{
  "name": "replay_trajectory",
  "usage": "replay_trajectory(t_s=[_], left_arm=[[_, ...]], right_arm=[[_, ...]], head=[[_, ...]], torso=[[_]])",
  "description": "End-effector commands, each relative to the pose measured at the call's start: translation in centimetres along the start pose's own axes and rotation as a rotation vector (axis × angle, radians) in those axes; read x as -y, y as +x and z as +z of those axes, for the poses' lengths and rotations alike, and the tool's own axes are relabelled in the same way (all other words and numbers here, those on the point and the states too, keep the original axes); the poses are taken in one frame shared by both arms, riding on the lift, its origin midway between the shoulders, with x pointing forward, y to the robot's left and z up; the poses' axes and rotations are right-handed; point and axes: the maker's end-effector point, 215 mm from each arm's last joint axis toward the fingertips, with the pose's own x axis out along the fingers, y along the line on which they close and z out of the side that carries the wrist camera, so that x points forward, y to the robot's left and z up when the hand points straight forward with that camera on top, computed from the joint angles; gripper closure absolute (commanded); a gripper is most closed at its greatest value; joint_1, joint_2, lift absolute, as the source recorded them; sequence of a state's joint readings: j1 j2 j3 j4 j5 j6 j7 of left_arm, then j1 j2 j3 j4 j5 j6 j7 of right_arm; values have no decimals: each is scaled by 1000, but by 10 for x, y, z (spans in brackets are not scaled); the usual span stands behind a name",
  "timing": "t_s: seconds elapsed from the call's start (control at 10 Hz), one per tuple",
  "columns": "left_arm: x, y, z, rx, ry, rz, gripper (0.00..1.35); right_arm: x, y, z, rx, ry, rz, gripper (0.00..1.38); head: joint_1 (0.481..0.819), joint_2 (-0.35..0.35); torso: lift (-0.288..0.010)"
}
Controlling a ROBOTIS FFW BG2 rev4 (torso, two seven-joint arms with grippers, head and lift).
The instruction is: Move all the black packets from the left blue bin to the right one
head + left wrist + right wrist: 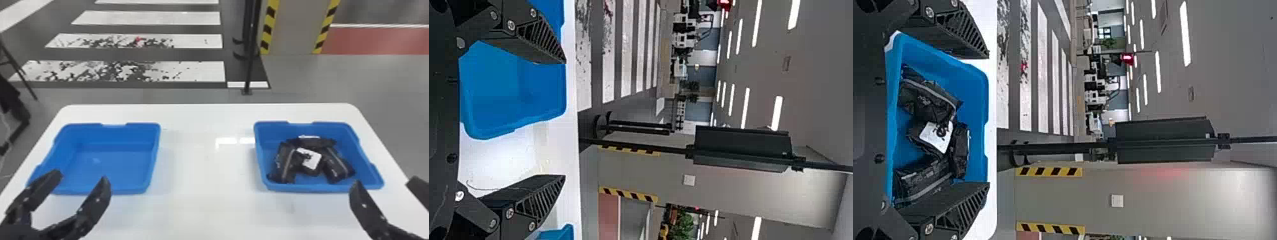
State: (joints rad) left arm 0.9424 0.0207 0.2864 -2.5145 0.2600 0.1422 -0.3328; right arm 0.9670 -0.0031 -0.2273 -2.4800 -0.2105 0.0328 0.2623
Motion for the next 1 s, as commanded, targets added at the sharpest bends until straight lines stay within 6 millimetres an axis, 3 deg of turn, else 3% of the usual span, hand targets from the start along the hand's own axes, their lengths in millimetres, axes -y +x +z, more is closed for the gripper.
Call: replay_trajectory(t_s=[0.0, 0.9], left_arm=[[0, -1, -2, -5, -7, 0, 263], [-2, -2, -5, -14, -24, 3, 263]], right_arm=[[1, 0, -3, -7, 8, -3, 127], [-2, 1, -3, -6, 14, 1, 130]], head=[[695, 3], [695, 8]], torso=[[-139], [-139]])
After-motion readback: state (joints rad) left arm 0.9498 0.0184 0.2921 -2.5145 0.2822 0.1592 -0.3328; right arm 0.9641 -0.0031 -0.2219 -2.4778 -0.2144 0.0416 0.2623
